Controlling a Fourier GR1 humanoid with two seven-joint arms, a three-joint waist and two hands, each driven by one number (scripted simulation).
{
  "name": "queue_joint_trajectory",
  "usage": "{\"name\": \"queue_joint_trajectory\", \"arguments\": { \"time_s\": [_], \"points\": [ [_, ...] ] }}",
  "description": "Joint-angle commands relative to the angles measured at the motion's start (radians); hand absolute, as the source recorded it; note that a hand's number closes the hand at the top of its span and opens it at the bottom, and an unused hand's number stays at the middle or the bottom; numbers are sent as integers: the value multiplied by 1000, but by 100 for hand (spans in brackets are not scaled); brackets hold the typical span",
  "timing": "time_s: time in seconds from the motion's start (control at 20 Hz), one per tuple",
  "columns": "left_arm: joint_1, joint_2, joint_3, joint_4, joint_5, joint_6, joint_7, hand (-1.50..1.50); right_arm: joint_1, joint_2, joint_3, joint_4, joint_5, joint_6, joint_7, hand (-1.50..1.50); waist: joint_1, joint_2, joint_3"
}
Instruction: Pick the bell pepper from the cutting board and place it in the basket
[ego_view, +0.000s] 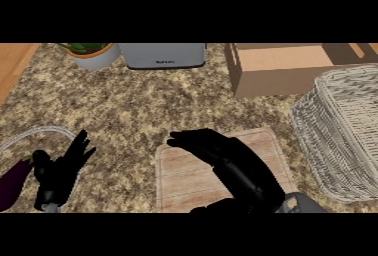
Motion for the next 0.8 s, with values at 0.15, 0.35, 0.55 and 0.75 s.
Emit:
{"name": "queue_joint_trajectory", "arguments": {
  "time_s": [0.15, 0.35, 0.55, 0.75],
  "points": [
    [82, 15, -16, 40, 3, -8, 70, 0, -184, -211, -78, -201, 95, 247, 334, -150, 2, 12, -14],
    [58, 12, -24, 18, -10, 10, 97, 0, -262, -298, -152, -297, -66, 458, 476, -150, 3, 18, -13],
    [74, 11, -26, 14, -11, 4, 86, 0, -283, -386, -210, -308, -280, 633, 556, -150, 7, 23, -13],
    [55, 31, -5, -16, 3, 8, 132, 0, -278, -484, -243, -363, -467, 750, 655, -150, -3, 19, -12]
  ]
}}
